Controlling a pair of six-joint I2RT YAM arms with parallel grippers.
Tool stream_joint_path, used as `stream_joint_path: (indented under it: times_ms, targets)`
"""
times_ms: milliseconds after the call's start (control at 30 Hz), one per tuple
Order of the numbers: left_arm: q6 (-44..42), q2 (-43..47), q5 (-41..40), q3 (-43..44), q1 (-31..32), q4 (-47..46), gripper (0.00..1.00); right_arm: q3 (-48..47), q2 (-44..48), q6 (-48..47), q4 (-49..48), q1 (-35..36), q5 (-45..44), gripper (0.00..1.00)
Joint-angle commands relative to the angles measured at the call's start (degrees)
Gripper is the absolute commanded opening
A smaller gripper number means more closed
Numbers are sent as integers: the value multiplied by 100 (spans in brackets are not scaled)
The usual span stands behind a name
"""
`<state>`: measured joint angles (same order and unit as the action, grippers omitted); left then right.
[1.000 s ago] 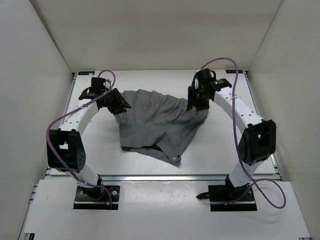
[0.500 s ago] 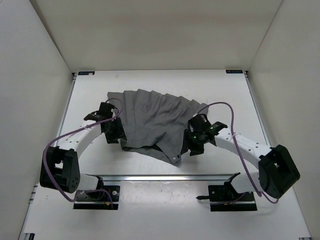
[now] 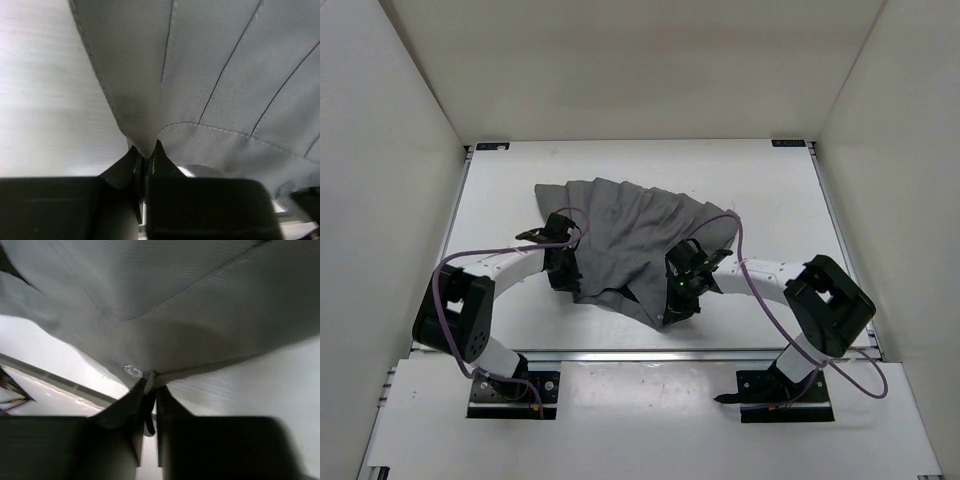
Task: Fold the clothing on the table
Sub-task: Flatten the skirt out
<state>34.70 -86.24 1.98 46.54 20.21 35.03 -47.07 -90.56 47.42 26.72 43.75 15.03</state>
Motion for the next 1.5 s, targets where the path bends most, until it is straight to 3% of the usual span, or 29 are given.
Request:
stream_joint_path:
  times_ms: [0,67,267,367,500,567,700,833,933,1000,1067,1233,1300,1367,1467]
  targets:
    - [73,-16,196,169,-95,-312,0,-205,-198,-118,-53,-163,9,1]
    - [125,-244,442,966,-323,-312,0,-574,-268,-487,192,-566,-227,0]
    - [370,-667,1058,3604,-939,66,0,-3892,-382,-2007,1695,-1956,-931,0]
    - [441,-264,1305,3355,-1080,-135,0,-4285,-164,-2447,1925,-2414,-801,0]
    - [582,615,1788,1659,-1116,-934,0,-3065,442,-2510,1451,-2757,-327,0]
    - [582,1046,1780,397,-1054,-1225,0,-1891,916,-2466,1039,-2819,-98,0]
    - [345,1083,1798,-977,-739,-1112,0,-463,1392,-2334,782,-2705,228,0]
    - [222,1275,1569,-1639,-535,-927,3,670,1831,-2080,791,-2459,430,0]
    - [301,1487,1499,-1526,-570,-761,0,1068,2130,-1842,616,-2431,747,0]
    - [441,1173,1464,-783,-588,-830,0,737,1939,-1902,414,-2677,835,0]
    - [564,453,1822,438,-737,-787,0,-246,1440,-2095,509,-3098,879,0]
    - [775,-1358,2034,5338,-711,-154,0,-4793,49,-2649,1317,-3258,370,0]
    - [1081,-1527,2166,6213,-886,-285,0,-5694,-84,-2816,1318,-3215,264,0]
    - [1381,-1283,2254,6105,-1009,-723,0,-6094,-14,-2773,1134,-3302,350,0]
    - [1811,-440,2403,4868,-1220,-1664,0,-5474,381,-2501,599,-3434,658,0]
